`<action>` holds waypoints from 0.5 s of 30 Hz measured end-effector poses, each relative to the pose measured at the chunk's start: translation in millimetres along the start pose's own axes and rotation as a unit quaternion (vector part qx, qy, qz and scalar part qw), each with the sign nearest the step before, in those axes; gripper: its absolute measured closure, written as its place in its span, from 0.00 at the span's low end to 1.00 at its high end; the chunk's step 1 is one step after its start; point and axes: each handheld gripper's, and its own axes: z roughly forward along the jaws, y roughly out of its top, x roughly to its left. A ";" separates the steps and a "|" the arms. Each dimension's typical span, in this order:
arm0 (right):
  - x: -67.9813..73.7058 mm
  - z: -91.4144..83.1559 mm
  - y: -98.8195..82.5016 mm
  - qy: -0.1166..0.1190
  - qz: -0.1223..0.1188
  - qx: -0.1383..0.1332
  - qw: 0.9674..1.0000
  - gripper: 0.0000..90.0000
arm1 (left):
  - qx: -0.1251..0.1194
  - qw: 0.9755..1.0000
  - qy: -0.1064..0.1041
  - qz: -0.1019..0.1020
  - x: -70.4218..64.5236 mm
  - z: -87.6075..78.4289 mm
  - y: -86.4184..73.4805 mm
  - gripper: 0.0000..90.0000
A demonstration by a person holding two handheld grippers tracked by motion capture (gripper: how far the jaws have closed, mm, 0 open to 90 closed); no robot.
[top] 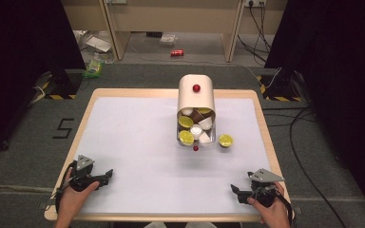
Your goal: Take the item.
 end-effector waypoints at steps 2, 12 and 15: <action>0.2 -1.1 -1.1 0.000 0.001 0.000 1.000 0.19 | 0.000 1.000 0.000 0.000 0.0 0.0 0.0 0.15; -0.6 -5.4 -5.1 -0.007 0.003 -0.003 1.000 0.19 | 0.000 1.000 0.000 0.000 0.0 0.0 0.0 0.15; -0.9 -5.5 -4.9 -0.008 0.003 -0.005 1.000 0.19 | 0.000 1.000 0.000 0.000 0.0 0.0 0.0 0.15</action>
